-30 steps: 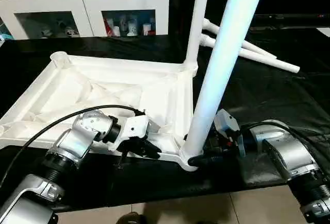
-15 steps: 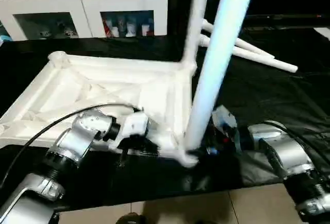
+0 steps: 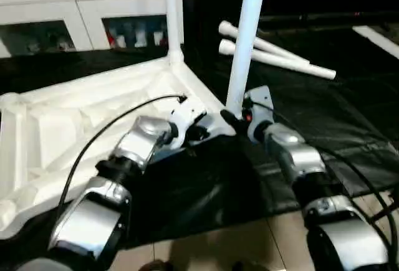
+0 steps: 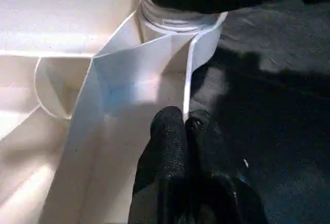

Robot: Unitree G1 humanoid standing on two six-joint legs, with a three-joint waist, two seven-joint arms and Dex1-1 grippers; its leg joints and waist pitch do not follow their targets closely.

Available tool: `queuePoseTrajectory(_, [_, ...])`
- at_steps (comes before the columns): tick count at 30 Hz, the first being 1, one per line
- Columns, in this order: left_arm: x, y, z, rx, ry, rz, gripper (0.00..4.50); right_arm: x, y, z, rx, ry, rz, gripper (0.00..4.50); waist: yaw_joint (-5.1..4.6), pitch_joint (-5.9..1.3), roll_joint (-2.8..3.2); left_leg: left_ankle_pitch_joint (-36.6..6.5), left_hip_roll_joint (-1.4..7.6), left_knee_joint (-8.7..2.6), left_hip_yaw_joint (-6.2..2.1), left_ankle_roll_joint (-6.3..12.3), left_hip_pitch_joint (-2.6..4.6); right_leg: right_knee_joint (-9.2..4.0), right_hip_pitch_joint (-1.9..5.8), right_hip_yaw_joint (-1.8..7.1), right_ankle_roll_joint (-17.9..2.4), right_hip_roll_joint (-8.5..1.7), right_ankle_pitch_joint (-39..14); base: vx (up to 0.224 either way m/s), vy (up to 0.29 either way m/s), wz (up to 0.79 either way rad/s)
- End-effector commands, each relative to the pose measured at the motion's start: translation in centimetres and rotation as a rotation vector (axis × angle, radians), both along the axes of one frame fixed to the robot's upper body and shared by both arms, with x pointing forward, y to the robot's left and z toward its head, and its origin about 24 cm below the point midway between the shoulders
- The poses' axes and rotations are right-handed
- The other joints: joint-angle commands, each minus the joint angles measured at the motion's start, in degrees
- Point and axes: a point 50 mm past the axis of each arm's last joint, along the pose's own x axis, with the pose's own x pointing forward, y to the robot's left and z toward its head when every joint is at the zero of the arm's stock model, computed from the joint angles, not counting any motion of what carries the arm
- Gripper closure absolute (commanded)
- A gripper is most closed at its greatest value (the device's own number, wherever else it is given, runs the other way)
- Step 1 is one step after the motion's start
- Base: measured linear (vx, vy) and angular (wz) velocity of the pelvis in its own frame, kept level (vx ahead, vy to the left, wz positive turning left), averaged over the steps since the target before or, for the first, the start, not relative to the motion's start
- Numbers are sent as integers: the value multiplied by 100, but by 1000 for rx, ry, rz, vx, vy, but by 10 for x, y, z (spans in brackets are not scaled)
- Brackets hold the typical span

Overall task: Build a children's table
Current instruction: Rotate leg to tighten

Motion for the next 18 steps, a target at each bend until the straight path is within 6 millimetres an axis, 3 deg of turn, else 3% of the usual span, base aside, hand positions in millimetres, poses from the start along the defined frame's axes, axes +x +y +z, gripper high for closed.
queuePoseTrajectory(1, [18, -13, 44, -69, -175, 67, 450, -5, 30, -5, -87, -8, 107, 199, 28, -505, -75, -1535, 356, -435, -254, 35, 201, -348, 227, 193, -1158, -299, -1525, 0, 0, 0])
queuePoseTrajectory(3, [18, -14, 44, -72, -174, 64, 450, -4, 30, -5, -75, -7, 94, 199, 44, -510, -66, -1398, 349, -415, -244, 126, 206, -334, 232, 196, -1212, -297, -1390, 51, -12, 3])
queuePoseTrajectory(5, [19, -16, 44, -62, -174, 61, 450, -1, 27, -5, -52, -10, 39, 199, 49, -538, -67, -1029, 350, -387, -246, 289, 167, -274, 270, 189, -1306, -307, -1071, 58, -9, 0])
queuePoseTrajectory(6, [18, -16, 42, -56, -170, 57, 450, 1, 21, -5, -30, -1, -1, 164, 65, -563, -55, -783, 352, -373, -243, 379, 158, -227, 293, 181, -1356, -291, -759, 58, -7, -1])
queuePoseTrajectory(8, [18, -16, 41, -52, -176, 43, 450, 1, 15, -4, -17, -13, -13, 164, 73, -588, -68, -402, 355, -344, -228, 575, 167, -147, 288, 172, -1509, -256, -192, 54, -2, 1])
queuePoseTrajectory(10, [17, -16, 40, -50, -171, 34, 450, 1, 9, -3, -16, -31, -14, 126, 87, -593, -62, -223, 353, -316, -213, 739, 172, -114, 282, 169, -1627, -259, 109, 26, 0, 1])
queuePoseTrajectory(13, [14, -17, 37, -43, -176, -6, 450, -3, -4, 3, -1, -86, 21, 114, 114, -579, -77, -215, 362, -309, -211, 863, 157, -127, 305, 164, -1607, -272, 38, 0, 0, 0])
queuePoseTrajectory(14, [13, -17, 37, -45, -175, -14, 450, -5, -7, 4, -4, -100, 33, 85, 136, -575, -70, -293, 377, -314, -215, 843, 166, -142, 298, 166, -1528, -268, -110, 0, 0, 0])
queuePoseTrajectory(18, [11, -17, 33, -21, -186, -40, 450, -13, -27, 10, -16, -152, 36, 71, 142, -543, -44, -639, 384, -347, -227, 677, 162, -216, 284, 166, -1398, -258, -572, 0, 0, 0])
